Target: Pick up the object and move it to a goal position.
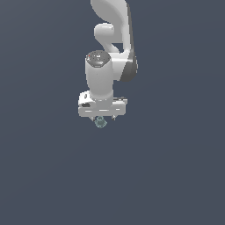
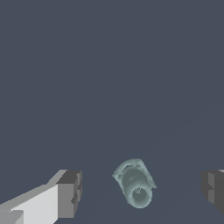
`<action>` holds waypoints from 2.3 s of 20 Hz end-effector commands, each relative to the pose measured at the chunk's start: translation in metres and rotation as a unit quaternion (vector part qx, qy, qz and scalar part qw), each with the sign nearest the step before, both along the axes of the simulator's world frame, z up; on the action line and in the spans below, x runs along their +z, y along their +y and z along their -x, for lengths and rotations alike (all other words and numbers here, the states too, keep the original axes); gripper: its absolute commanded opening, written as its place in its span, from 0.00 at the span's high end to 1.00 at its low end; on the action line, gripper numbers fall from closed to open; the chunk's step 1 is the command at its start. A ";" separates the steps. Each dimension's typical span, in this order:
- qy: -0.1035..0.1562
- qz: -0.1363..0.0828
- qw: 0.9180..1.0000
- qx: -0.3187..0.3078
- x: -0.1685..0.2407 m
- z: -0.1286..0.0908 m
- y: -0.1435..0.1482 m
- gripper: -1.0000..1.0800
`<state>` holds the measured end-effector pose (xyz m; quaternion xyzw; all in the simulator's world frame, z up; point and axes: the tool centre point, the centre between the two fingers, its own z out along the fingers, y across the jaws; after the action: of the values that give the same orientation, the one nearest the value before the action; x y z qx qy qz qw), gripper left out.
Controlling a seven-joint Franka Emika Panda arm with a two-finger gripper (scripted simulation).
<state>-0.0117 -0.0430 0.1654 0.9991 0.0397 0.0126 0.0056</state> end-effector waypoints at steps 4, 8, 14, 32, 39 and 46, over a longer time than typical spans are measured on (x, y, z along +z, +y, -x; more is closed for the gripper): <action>0.003 0.001 0.999 0.052 -0.017 0.014 -0.008 0.04; 0.006 0.001 0.995 0.100 -0.032 0.027 -0.014 0.04; 0.010 0.001 0.986 0.169 -0.052 0.048 -0.022 0.04; 0.014 -0.002 0.967 0.253 -0.075 0.075 -0.029 0.04; 0.014 -0.002 0.967 0.254 -0.090 0.076 -0.029 0.04; 0.014 -0.002 0.967 0.255 -0.119 0.076 -0.029 0.04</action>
<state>-0.0881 -0.0720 0.0513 0.9561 0.2930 -0.0004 -0.0003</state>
